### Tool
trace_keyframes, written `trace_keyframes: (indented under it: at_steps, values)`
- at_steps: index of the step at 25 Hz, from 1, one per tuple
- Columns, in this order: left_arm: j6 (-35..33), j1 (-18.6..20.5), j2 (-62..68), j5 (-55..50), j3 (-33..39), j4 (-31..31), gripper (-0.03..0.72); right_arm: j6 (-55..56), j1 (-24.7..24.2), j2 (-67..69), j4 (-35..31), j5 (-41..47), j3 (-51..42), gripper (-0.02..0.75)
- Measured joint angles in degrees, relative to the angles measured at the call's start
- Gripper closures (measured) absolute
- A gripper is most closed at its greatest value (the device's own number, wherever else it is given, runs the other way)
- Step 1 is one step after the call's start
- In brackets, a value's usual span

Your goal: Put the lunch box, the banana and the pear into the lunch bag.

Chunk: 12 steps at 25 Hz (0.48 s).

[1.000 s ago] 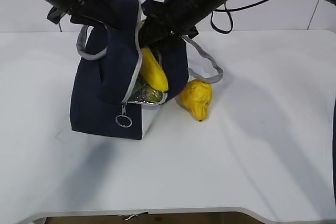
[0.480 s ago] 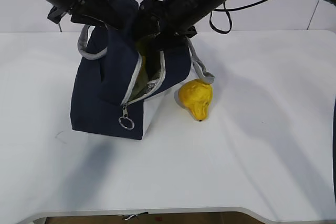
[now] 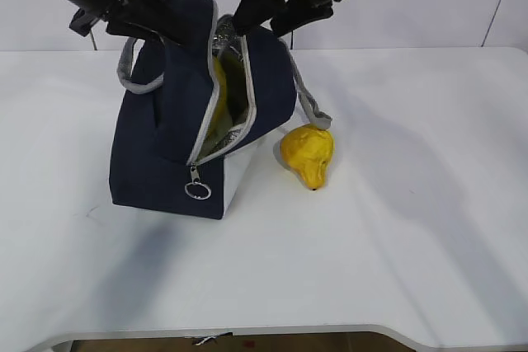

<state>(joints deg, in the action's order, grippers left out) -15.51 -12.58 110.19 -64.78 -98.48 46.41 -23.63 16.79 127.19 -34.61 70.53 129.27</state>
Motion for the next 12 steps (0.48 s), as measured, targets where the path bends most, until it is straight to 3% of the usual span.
trace_keyframes:
  at_steps: [7,12]
  values:
    - [0.0,2.6,0.0,-0.9,0.0,-3.1,0.661,7.3,0.0,-6.4,12.6,0.8,-0.9,0.145]
    - [0.0,5.1,0.0,-2.0,0.0,-6.3,0.661,12.2,0.0,-12.7,18.7,0.9,-8.4,0.146]
